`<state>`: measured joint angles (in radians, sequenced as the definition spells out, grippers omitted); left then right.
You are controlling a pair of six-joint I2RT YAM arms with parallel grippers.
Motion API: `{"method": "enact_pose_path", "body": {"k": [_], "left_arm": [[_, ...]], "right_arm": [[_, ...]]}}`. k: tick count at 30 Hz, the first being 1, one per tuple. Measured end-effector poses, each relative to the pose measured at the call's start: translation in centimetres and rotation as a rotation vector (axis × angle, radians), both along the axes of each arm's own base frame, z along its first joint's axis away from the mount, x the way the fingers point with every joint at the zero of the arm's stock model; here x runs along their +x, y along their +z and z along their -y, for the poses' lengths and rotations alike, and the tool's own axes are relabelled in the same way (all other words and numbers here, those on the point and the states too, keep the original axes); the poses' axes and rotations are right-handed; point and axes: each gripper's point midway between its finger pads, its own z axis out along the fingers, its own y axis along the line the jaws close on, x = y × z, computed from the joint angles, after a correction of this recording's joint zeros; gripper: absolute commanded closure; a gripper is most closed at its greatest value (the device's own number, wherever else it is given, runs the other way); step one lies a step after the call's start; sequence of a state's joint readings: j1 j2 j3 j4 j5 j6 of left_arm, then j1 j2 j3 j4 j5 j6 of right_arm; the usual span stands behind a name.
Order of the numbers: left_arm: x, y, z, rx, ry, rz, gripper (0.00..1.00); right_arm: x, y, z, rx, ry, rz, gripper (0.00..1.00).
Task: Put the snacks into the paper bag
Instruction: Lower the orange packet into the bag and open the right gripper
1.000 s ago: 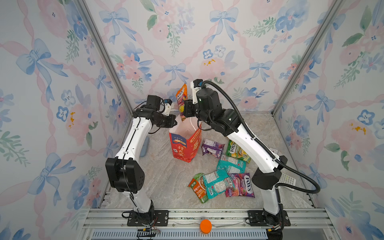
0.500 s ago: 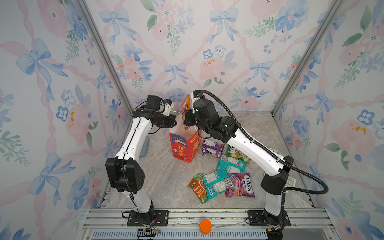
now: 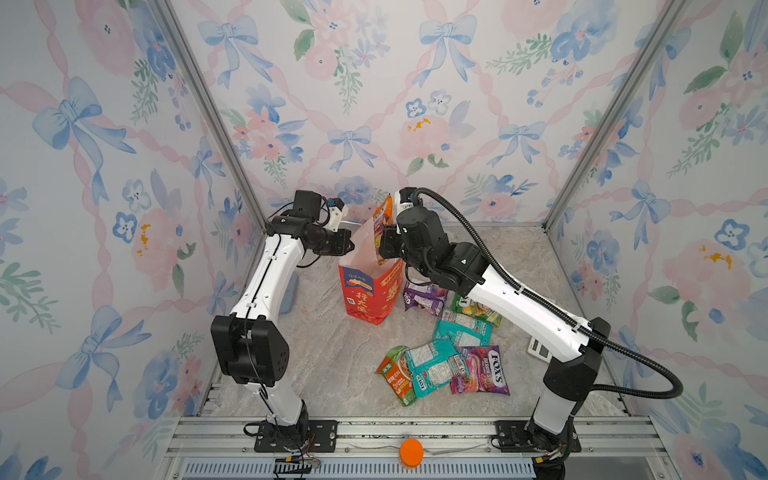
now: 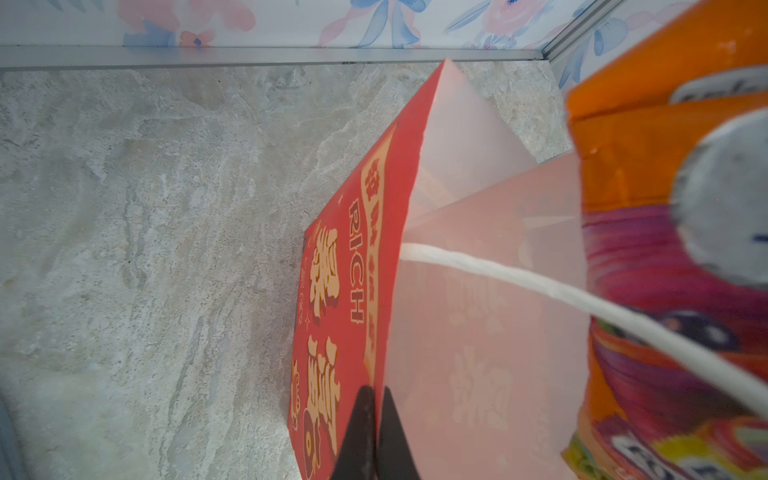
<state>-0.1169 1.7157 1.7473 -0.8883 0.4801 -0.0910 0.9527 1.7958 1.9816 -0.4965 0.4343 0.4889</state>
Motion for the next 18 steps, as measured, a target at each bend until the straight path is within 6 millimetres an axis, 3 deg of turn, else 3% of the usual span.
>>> {"method": "enact_pose_path", "body": {"k": [9,18], "left_arm": [[-0.1,0.0,0.0,0.0,0.0,0.001,1.0],[-0.1,0.0,0.0,-0.001,0.0,0.001,1.0]], "right_arm": [[-0.3,-2.2,0.5,-0.014,-0.017,-0.044,1.0],[-0.5,-2.2,-0.1,0.045,-0.004,-0.07,1.0]]}}
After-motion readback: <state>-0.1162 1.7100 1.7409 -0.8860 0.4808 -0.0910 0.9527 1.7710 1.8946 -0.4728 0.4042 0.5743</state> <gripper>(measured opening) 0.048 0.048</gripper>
